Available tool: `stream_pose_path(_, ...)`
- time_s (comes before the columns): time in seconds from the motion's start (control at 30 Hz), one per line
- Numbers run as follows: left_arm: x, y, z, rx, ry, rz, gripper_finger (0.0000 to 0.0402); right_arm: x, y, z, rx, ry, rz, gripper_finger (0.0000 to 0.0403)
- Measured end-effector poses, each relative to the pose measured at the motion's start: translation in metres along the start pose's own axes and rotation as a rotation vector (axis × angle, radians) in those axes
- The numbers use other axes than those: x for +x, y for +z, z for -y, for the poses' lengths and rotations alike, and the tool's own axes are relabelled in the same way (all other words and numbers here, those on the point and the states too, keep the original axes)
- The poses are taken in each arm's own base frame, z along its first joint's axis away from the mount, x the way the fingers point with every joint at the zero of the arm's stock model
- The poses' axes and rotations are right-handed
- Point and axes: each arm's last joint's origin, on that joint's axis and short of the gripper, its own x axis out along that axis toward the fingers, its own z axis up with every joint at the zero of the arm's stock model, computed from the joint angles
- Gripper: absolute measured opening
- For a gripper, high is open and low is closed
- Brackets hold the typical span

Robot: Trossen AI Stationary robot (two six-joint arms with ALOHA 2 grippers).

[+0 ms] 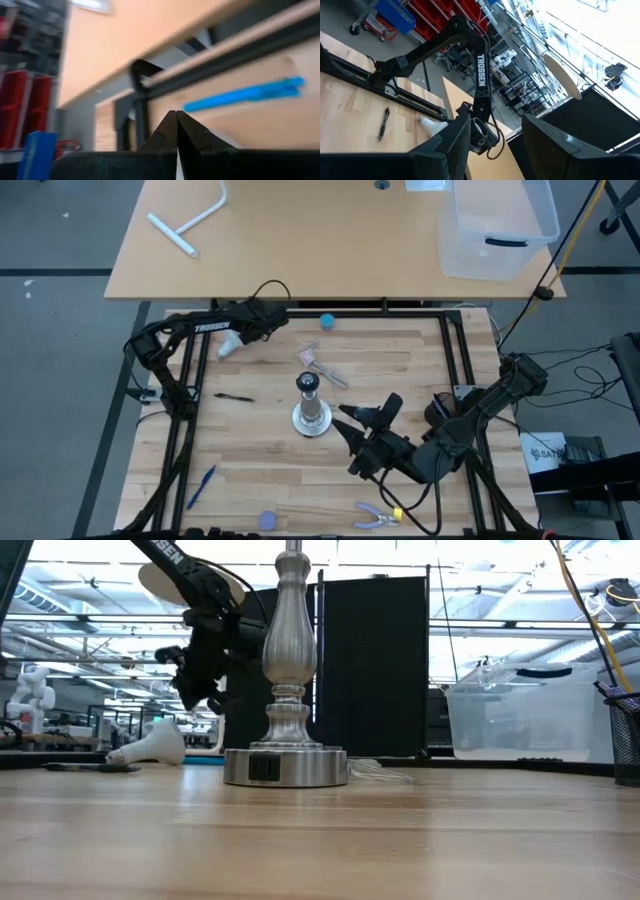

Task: Screw lightbulb
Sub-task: Insert the lightbulb into the lamp

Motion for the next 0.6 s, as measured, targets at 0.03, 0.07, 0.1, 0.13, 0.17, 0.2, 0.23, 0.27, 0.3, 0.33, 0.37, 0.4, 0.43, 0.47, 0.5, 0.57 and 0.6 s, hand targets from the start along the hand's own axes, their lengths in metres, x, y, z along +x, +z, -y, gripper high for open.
stream_pose_path(0.03, 0.0, 0.0, -0.001, -0.008, 0.017, 0.007, 0.0, 0.001, 0.0, 0.0, 0.0, -0.001, -0.002, 0.0171)
stream_pose_path(0.07, -0.001, -0.001, -0.001, -0.013, 0.022, 0.002, 0.0, 0.002, -0.001, 0.001, -0.001, -0.004, -0.005, 0.0171)
stream_pose_path(0.1, -0.001, -0.003, -0.002, -0.01, 0.015, -0.017, 0.0, 0.003, -0.001, 0.001, -0.004, -0.004, -0.006, 0.0171)
stream_pose_path(0.13, -0.001, -0.005, -0.002, -0.006, -0.005, -0.045, 0.0, 0.004, -0.002, 0.001, -0.007, -0.006, -0.01, 0.0171)
stream_pose_path(0.17, -0.001, -0.006, -0.002, -0.007, -0.026, -0.072, 0.0, 0.005, -0.002, 0.001, -0.011, -0.007, -0.013, 0.0171)
stream_pose_path(0.2, -0.001, -0.009, -0.001, 0.0, -0.039, -0.087, 0.0, 0.006, -0.003, 0.001, -0.017, -0.008, -0.018, 0.0171)
stream_pose_path(0.23, -0.002, -0.012, 0.001, 0.015, -0.044, -0.096, 0.0, 0.008, -0.004, 0.001, -0.022, -0.01, -0.022, 0.0171)
stream_pose_path(0.27, -0.003, -0.016, 0.003, 0.036, -0.046, -0.102, 0.0, 0.009, -0.004, 0.001, -0.024, -0.012, -0.026, 0.0171)
stream_pose_path(0.3, -0.004, -0.019, 0.004, 0.061, -0.047, -0.103, 0.0, 0.011, -0.005, 0.002, -0.028, -0.014, -0.03, 0.0171)
stream_pose_path(0.33, -0.007, -0.022, 0.007, 0.095, -0.051, -0.096, 0.0, 0.012, -0.006, 0.002, -0.036, -0.016, -0.037, 0.0171)
stream_pose_path(0.37, -0.011, -0.026, 0.011, 0.131, -0.049, -0.078, 0.0, 0.013, -0.007, 0.001, -0.047, -0.015, -0.042, 0.0171)
stream_pose_path(0.4, -0.016, -0.028, 0.014, 0.163, -0.032, -0.046, 0.0, 0.015, -0.009, 0.001, -0.059, -0.014, -0.048, 0.0171)
stream_pose_path(0.43, -0.024, -0.031, 0.016, 0.18, -0.017, -0.002, 0.0, 0.016, -0.01, 0.001, -0.068, -0.015, -0.053, 0.0171)
stream_pose_path(0.47, -0.033, -0.033, 0.017, 0.188, -0.005, 0.055, 0.0, 0.018, -0.01, 0.001, -0.074, -0.016, -0.057, 0.0171)
stream_pose_path(0.5, -0.044, -0.034, 0.018, 0.184, -0.002, 0.118, 0.0, 0.02, -0.011, 0.002, -0.077, -0.02, -0.062, 0.0171)
stream_pose_path(0.57, -0.065, -0.035, 0.017, 0.175, -0.033, 0.219, 0.0, 0.024, -0.013, 0.003, -0.086, -0.028, -0.072, 0.0171)
stream_pose_path(0.6, -0.075, -0.035, 0.016, 0.172, -0.063, 0.257, 0.0, 0.026, -0.014, 0.004, -0.094, -0.03, -0.077, 0.0171)
